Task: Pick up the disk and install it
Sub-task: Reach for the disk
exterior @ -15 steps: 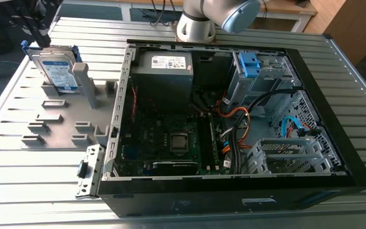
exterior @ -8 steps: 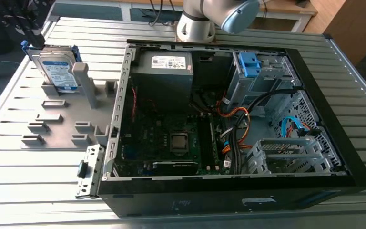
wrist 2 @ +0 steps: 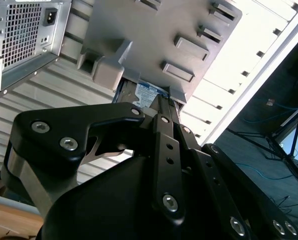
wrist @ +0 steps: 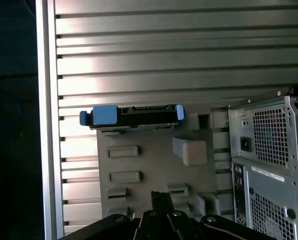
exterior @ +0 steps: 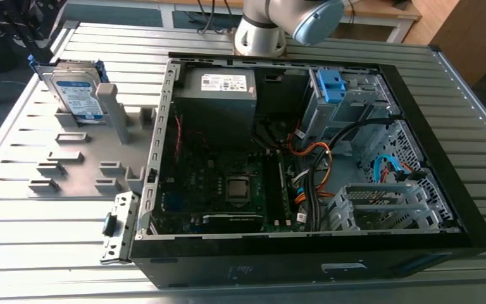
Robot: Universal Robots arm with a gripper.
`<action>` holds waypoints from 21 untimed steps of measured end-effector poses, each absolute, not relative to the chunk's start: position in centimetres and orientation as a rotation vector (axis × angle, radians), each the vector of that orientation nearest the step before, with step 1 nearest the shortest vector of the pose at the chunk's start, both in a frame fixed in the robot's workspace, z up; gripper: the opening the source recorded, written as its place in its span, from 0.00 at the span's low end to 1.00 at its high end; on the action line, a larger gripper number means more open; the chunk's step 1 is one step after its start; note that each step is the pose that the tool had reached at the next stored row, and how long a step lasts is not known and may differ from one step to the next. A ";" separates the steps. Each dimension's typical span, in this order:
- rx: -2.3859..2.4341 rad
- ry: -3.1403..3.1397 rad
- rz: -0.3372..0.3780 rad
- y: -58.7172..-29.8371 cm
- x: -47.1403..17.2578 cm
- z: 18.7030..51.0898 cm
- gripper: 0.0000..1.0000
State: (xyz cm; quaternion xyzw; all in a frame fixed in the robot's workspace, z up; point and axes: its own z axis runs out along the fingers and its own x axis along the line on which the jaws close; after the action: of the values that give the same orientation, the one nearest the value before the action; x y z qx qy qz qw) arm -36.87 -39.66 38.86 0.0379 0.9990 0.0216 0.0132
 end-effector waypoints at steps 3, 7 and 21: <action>0.118 3.112 0.067 -39.2 -37.0 38.3 0.11; 0.118 3.112 0.067 -38.5 -37.0 37.6 0.11; 0.118 3.112 0.064 -37.4 -37.5 36.0 0.11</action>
State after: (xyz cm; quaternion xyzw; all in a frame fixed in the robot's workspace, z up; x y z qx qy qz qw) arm -37.48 -37.44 35.97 0.0379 0.9990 0.0204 0.0132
